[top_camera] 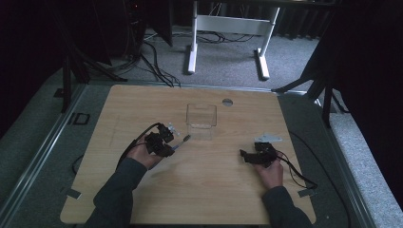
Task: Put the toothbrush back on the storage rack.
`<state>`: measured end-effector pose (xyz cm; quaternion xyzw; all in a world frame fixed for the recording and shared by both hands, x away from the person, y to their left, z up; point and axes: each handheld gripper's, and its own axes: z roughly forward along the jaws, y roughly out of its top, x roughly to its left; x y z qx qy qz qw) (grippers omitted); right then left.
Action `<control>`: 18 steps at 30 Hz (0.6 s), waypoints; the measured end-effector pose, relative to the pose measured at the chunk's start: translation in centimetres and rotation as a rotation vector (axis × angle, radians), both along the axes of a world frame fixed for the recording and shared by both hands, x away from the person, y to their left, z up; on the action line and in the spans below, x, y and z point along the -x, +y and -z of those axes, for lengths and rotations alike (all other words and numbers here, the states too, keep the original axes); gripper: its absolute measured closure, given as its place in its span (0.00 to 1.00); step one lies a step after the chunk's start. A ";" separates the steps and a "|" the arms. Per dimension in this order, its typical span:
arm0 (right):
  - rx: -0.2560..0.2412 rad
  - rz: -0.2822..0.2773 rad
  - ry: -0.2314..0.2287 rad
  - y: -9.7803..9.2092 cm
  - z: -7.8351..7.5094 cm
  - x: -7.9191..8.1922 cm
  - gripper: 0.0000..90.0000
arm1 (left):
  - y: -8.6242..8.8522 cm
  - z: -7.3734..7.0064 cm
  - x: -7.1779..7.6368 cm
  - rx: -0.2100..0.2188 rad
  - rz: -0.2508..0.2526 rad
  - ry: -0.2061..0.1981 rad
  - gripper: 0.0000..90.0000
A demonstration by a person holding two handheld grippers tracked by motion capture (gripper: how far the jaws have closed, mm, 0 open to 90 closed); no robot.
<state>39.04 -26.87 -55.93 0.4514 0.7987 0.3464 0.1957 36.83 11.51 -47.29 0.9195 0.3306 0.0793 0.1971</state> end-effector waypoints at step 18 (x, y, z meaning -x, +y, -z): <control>0.000 -0.001 0.000 0.0 0.0 0.0 0.25 | 0.1 -0.4 -0.2 0.030 -0.025 -0.024 0.87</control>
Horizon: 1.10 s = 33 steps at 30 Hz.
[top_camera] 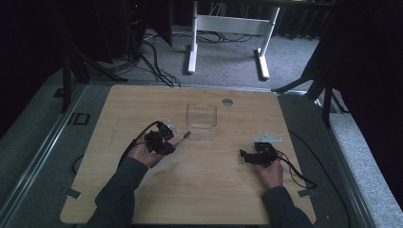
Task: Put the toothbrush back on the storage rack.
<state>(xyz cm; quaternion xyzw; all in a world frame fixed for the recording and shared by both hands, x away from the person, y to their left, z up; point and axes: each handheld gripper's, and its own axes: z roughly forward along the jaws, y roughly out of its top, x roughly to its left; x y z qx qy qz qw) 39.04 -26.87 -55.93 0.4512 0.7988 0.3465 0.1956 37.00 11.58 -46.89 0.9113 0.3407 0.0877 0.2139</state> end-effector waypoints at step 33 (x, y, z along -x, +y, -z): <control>0.000 0.000 0.000 0.0 0.0 0.0 0.25 | 0.2 -0.9 0.0 0.072 -0.043 -0.074 0.87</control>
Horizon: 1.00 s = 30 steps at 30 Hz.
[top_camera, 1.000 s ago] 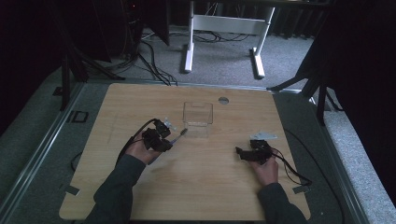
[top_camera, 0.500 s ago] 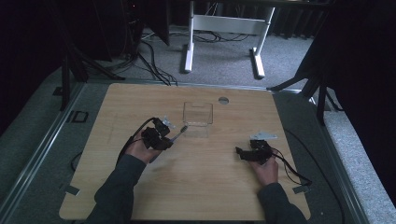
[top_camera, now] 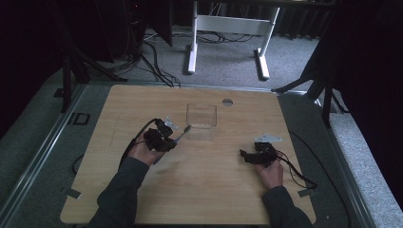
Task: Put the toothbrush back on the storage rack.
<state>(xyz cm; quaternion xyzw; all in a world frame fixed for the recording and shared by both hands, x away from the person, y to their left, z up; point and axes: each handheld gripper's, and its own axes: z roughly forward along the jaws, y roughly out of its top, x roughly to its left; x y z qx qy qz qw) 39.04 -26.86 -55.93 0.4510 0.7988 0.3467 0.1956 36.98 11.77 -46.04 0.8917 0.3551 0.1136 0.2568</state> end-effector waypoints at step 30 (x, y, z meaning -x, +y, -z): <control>0.000 0.000 0.000 0.0 0.0 0.0 0.25 | 0.2 -0.4 0.0 0.068 -0.050 -0.063 0.87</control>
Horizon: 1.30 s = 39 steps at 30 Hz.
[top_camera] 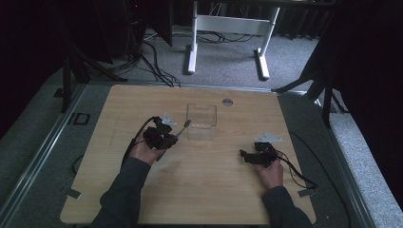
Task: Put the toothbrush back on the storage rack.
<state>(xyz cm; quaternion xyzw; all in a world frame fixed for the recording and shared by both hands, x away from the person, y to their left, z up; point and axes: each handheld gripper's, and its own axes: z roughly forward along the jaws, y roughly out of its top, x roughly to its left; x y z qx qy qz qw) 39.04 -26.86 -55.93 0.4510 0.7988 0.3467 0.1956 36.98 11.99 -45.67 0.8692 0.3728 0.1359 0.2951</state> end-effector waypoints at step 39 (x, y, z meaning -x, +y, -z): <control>0.000 0.000 -0.001 0.0 0.0 0.0 0.25 | 0.1 -0.8 -0.2 0.095 -0.055 -0.071 0.87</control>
